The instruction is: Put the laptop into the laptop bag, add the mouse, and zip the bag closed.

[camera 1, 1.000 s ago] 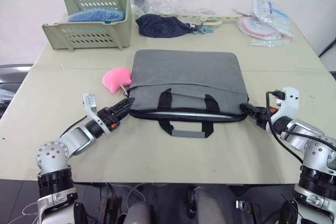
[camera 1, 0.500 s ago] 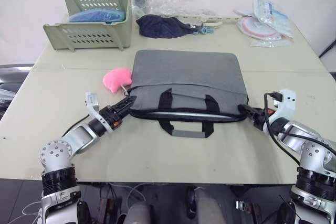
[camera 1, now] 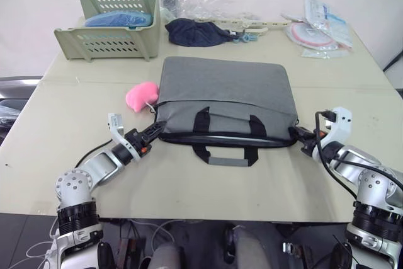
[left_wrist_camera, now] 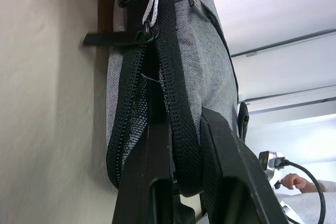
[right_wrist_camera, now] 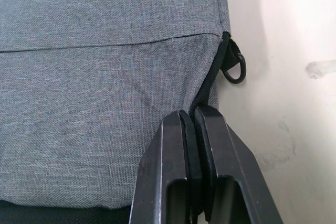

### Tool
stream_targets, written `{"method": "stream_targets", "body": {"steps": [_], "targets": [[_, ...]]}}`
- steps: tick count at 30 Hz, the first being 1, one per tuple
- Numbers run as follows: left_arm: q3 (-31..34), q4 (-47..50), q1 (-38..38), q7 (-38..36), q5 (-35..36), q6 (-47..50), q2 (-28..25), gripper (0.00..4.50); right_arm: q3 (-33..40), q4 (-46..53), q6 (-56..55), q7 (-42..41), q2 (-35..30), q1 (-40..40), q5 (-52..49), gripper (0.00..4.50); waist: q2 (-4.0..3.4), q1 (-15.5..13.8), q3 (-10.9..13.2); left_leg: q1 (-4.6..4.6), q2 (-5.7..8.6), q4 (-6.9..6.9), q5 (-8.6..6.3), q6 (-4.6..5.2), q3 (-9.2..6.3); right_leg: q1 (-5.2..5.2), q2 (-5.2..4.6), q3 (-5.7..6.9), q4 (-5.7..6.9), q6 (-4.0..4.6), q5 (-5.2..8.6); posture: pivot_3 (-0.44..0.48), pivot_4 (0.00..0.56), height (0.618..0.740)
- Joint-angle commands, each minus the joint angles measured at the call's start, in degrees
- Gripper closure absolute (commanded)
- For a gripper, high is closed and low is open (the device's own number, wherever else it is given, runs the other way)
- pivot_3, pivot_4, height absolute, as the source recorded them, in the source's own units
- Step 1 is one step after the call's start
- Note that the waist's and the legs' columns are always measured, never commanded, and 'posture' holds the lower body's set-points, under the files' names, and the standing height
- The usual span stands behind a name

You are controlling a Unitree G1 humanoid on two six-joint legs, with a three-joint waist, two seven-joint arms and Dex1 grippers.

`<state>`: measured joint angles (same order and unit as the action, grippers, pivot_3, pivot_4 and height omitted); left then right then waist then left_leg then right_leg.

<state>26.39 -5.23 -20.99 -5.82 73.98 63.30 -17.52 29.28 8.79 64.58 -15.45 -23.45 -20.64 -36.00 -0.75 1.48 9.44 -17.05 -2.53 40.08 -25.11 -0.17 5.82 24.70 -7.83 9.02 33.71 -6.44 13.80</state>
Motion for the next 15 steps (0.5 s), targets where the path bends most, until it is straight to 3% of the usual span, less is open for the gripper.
{"method": "stream_targets", "body": {"steps": [1, 15], "targets": [[-0.8, 1.9, -0.2, -1.0, 1.1, 0.9, -0.2, 4.35, -0.8, 1.3, 1.8, 0.9, 0.5, 2.4, -0.9, 4.5, 0.02, 0.0, 0.0, 0.0, 0.0, 0.0, 0.0, 0.0, -0.02, 0.0, 0.0, 0.01, -0.02, 0.0, 0.0, 0.0, 0.15, 0.74], [0.4, 4.4, 3.6, -0.4, 3.0, 4.1, -2.5, 4.35, 4.2, 15.8, 15.0, 3.3, -0.6, 5.7, -7.4, 4.5, 0.03, 0.1, 0.0, -0.03, -0.01, -0.04, 0.0, -0.01, -0.08, -0.02, 0.01, 0.02, -0.03, 0.0, 0.0, 0.0, 0.15, 0.74]]}}
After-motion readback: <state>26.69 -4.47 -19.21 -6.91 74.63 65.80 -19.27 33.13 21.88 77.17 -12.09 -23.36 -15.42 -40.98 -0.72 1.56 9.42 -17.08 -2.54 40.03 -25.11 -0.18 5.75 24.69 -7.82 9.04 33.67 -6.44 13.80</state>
